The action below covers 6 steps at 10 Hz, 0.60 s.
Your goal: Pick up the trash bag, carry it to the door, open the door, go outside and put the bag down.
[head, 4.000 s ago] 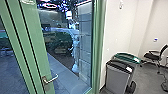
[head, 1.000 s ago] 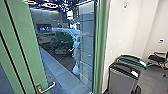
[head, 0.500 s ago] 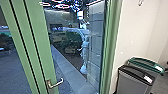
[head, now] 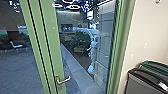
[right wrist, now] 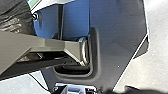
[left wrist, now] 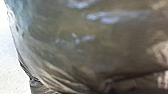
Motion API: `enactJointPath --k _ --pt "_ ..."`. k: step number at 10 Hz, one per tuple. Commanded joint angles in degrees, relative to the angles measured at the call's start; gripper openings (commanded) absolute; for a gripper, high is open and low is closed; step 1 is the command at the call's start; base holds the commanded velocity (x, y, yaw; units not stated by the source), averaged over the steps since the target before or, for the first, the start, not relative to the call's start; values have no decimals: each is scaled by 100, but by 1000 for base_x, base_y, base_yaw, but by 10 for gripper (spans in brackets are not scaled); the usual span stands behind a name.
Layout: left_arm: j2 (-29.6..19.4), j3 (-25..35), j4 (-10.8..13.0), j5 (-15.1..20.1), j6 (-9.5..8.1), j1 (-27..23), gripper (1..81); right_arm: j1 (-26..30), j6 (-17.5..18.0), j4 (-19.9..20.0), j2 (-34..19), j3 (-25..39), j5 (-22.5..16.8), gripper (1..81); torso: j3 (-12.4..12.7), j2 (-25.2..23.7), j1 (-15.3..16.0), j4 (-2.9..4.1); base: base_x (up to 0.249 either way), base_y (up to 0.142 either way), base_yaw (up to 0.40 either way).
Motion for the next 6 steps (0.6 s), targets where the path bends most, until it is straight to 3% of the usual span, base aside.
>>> enactJointPath --k 1,6 --pt "-132 59 -22 405 62 -265 10 152 -24 -3 -185 109 -285 811 0 0 0 0 0 0 242" --pt "-238 -82 -40 405 62 -256 10 116 -15 77 -424 48 -293 811 0 0 0 0 0 0 239"
